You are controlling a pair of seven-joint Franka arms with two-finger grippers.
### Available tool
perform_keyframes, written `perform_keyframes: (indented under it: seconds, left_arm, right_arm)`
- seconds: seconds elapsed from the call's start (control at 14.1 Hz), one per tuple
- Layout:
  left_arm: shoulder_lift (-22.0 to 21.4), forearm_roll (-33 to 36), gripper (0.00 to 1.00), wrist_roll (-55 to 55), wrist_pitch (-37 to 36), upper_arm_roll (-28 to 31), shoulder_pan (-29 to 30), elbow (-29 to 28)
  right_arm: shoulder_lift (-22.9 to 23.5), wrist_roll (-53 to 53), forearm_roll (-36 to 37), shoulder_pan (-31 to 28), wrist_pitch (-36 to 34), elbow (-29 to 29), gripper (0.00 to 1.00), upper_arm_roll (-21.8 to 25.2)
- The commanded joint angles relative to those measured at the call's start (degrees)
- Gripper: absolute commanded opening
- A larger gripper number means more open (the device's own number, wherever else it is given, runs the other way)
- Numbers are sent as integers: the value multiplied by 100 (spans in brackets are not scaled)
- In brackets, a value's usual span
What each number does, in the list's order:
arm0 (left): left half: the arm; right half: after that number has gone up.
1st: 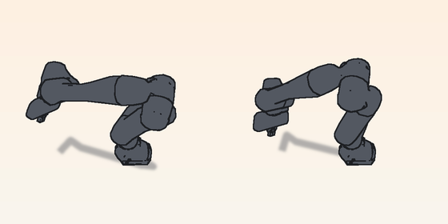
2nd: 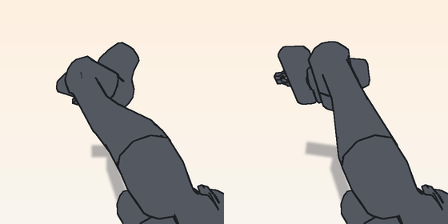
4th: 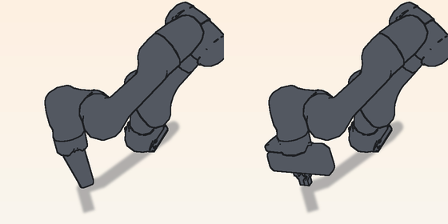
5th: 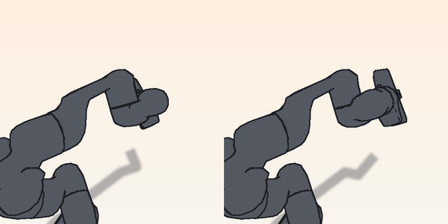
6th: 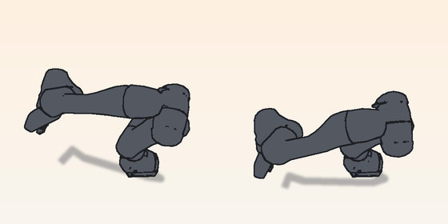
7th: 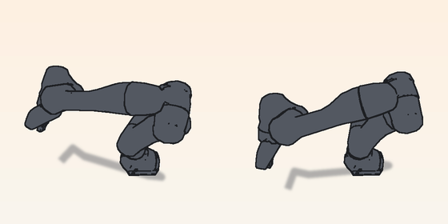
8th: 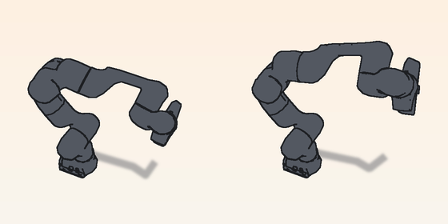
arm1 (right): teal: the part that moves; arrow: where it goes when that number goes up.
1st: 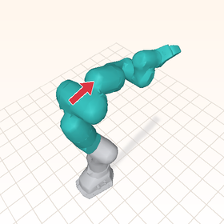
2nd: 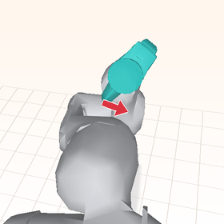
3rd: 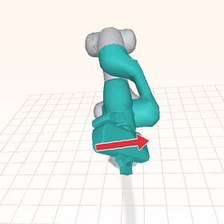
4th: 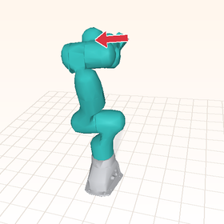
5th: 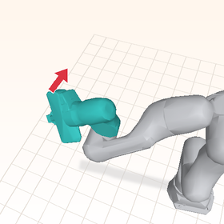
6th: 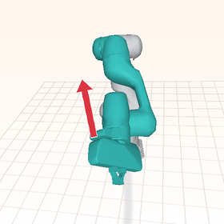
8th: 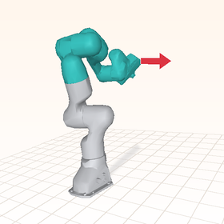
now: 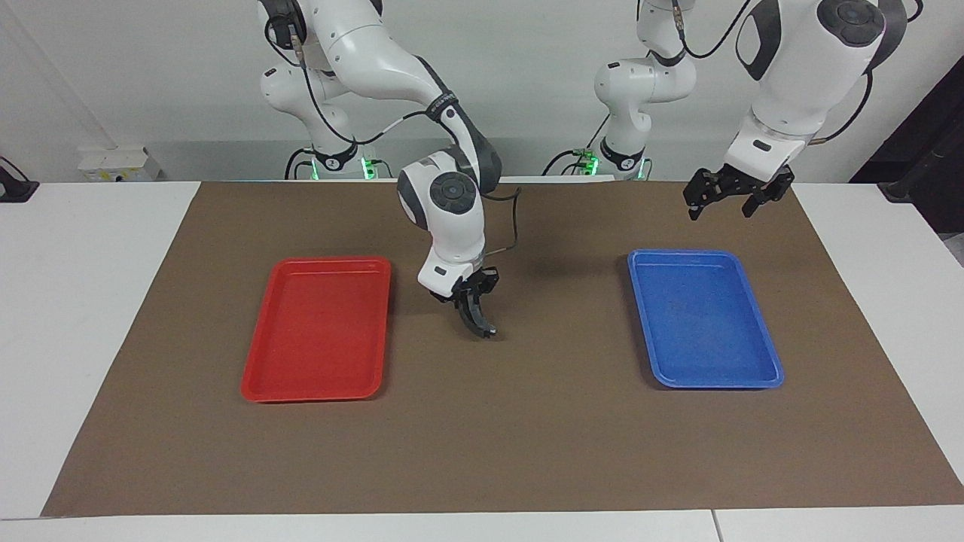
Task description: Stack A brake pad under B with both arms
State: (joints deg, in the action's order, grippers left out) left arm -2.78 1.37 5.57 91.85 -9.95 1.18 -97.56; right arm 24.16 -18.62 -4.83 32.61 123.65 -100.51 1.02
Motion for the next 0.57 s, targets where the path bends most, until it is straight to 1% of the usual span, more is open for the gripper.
perform_keyframes:
  seconds: [0.0,0.5]
  left_arm:
    - [-179,-85,99,-21,158,28,14,-228]
    - [-161,-94,99,-48,114,63,23,-228]
  right_arm:
    - [-165,-36,-18,-18,308,-302,0,-5]
    - [-139,-54,-18,26,256,-312,0,-5]
